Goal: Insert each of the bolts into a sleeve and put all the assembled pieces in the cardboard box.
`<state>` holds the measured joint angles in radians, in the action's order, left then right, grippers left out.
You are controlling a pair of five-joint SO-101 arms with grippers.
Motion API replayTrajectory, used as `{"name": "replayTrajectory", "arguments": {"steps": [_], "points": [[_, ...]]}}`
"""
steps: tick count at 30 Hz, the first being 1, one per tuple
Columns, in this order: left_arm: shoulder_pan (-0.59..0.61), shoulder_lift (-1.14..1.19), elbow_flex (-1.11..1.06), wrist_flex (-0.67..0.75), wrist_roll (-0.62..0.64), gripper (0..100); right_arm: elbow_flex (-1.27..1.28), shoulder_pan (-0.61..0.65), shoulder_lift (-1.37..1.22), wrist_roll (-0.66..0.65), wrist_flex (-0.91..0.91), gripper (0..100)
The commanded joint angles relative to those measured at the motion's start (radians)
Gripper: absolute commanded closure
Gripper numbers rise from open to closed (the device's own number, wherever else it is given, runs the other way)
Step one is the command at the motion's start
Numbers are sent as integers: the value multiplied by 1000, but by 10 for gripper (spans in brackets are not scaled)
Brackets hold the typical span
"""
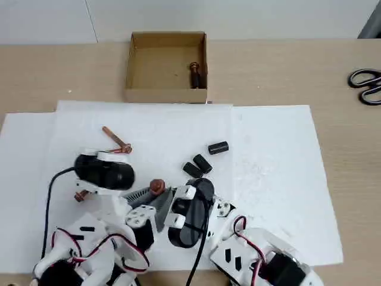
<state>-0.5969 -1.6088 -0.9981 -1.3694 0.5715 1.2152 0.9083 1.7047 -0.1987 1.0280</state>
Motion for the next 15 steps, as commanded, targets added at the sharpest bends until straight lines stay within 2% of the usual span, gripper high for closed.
{"name": "replayTrajectory", "arguments": {"steps": [1, 5, 11, 15], "points": [[-8, 6, -8, -14, -18, 992, -68, 1, 15, -9, -35, 995], [-6, 2, -8, -17, -52, 966, -68, 1, 15, -9, -35, 995], [-5, 5, -2, -20, -58, 786, -68, 1, 15, -9, -33, 995], [-5, 5, -1, -20, -58, 779, -68, 1, 15, -9, -27, 995]]}}
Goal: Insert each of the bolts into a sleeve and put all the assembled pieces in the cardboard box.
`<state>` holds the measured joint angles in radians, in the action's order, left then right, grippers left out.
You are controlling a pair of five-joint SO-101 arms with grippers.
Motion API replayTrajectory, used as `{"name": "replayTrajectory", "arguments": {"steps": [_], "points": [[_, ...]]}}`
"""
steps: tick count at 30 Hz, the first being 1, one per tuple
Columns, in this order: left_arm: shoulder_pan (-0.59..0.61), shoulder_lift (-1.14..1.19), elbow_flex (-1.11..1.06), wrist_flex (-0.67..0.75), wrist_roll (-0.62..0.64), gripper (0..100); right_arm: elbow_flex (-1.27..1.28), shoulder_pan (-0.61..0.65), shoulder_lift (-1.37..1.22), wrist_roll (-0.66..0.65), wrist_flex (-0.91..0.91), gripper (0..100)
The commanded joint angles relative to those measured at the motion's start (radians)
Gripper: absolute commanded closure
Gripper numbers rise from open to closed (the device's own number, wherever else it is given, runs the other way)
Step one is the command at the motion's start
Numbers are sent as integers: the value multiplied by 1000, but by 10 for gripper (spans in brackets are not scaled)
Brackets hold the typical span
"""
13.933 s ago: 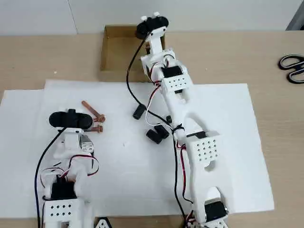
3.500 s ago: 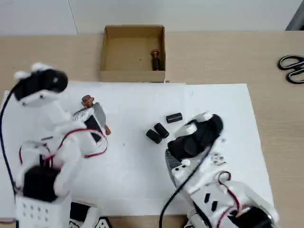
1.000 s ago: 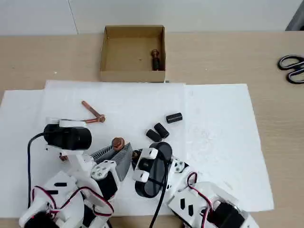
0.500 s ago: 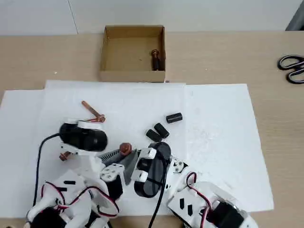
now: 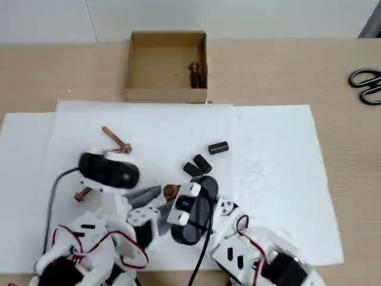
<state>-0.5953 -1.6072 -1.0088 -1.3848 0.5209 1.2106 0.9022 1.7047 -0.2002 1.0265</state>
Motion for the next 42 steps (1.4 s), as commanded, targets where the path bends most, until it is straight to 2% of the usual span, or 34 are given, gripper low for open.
{"name": "replayTrajectory", "arguments": {"steps": [1, 7, 11, 13, 17, 21, 25, 29, 33, 38, 42], "points": [[-6, 3, 12, -5, -8, 779, -63, 7, 15, -8, -24, 995], [-5, 5, 73, -15, -8, 778, -58, 1, 15, -8, -22, 995], [17, 6, 147, -41, -11, 781, -57, -59, 15, -8, -21, 995], [52, 5, 160, -49, -37, 818, -57, -81, 15, -3, -15, 995], [121, 0, 163, -41, -117, 998, -57, -85, 15, -2, 1, 995], [186, 2, 148, -41, -144, 995, -57, -96, 21, -2, 39, 995], [287, -2, 76, -37, -221, 994, -61, -176, 22, 32, 47, 995], [436, 2, -74, 37, -305, 994, -61, -275, 15, 107, 47, 995], [534, 0, -283, 189, -315, 994, -55, -383, 13, 210, 58, 995], [548, -2, -466, 364, -316, 994, -18, -496, -22, 298, 124, 995], [549, -2, -495, 405, -318, 994, -26, -518, -62, 365, 124, 995]]}}
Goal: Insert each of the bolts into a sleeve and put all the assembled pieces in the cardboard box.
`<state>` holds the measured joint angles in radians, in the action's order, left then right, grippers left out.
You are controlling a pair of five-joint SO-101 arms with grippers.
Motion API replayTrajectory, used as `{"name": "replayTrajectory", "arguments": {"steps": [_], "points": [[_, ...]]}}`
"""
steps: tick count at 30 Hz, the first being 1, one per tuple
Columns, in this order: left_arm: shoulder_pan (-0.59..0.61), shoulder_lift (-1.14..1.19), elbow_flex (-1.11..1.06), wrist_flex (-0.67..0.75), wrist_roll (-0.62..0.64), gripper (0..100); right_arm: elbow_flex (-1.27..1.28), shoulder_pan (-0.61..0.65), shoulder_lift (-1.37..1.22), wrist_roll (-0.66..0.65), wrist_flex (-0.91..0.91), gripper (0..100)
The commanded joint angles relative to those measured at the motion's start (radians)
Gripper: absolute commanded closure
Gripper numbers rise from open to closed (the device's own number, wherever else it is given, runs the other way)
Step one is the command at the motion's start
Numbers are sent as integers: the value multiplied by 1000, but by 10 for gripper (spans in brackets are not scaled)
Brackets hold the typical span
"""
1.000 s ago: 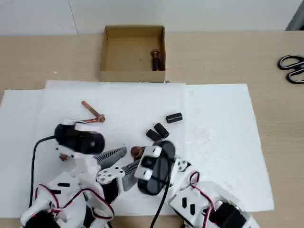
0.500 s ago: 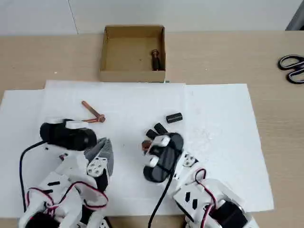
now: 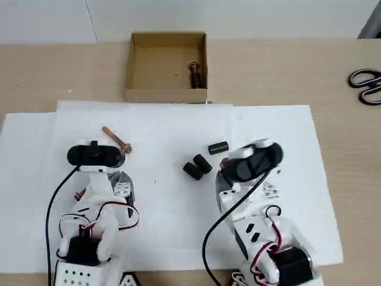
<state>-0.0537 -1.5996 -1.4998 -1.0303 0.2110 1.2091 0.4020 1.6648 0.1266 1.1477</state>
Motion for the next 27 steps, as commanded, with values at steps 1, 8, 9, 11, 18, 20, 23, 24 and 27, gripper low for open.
{"name": "replayTrajectory", "arguments": {"steps": [1, 8, 9, 11, 18, 20, 23, 24, 27], "points": [[8, -9, -5, 51, -8, 994, -25, -18, -35, 41, 1, 995], [8, -9, -82, 71, -20, 994, -123, -21, -222, 43, -122, 996], [8, -9, -84, 80, -23, 994, -157, -21, -271, 43, -139, 996], [8, -9, -87, 101, -29, 994, -236, -21, -387, 43, -162, 996], [8, -9, -93, 121, -37, 994, -621, -21, -839, 40, -182, 996], [8, -9, -93, 121, -37, 994, -744, -21, -974, 38, -182, 996], [11, -9, -93, 121, -37, 994, -921, -21, -1178, 38, -182, 996], [11, -9, -93, 121, -34, 994, -980, -21, -1244, 38, -182, 996], [14, -9, -94, 121, -32, 994, -1149, -21, -1442, 43, -183, 996]]}}
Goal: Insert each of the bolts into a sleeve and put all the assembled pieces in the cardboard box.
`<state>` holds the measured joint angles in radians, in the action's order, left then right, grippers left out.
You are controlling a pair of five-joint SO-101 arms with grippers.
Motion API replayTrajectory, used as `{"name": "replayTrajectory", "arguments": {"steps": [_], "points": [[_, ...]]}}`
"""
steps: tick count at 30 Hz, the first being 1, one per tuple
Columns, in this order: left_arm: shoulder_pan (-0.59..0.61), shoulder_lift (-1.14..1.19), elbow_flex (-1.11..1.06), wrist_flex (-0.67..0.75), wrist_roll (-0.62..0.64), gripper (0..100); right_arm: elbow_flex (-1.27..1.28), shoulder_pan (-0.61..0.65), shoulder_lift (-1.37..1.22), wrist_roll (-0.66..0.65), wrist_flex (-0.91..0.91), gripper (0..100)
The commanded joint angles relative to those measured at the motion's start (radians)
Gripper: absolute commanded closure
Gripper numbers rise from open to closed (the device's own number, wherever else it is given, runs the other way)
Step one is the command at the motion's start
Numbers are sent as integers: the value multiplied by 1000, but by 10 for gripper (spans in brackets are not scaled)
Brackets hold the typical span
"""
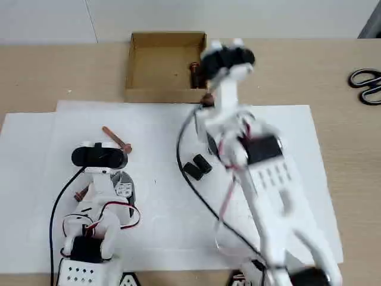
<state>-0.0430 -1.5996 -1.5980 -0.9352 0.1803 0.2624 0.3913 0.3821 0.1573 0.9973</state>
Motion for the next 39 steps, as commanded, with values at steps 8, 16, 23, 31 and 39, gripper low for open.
{"name": "replayTrajectory", "arguments": {"steps": [8, 16, 23, 31, 39], "points": [[-3, -9, 2, 26, -5, 994, -634, -10, -601, 9, -59, 996], [-3, -9, 2, 26, -5, 994, -1033, -10, -949, 6, -122, 996], [-3, -11, 1, 26, -5, 994, -1324, -19, -1190, 6, -124, 996], [-3, -11, 1, 26, -5, 994, -1623, -41, -1440, 2, -122, 995], [-3, -11, 1, 26, -3, 994, -1723, -41, -1555, -135, -27, 959]]}}
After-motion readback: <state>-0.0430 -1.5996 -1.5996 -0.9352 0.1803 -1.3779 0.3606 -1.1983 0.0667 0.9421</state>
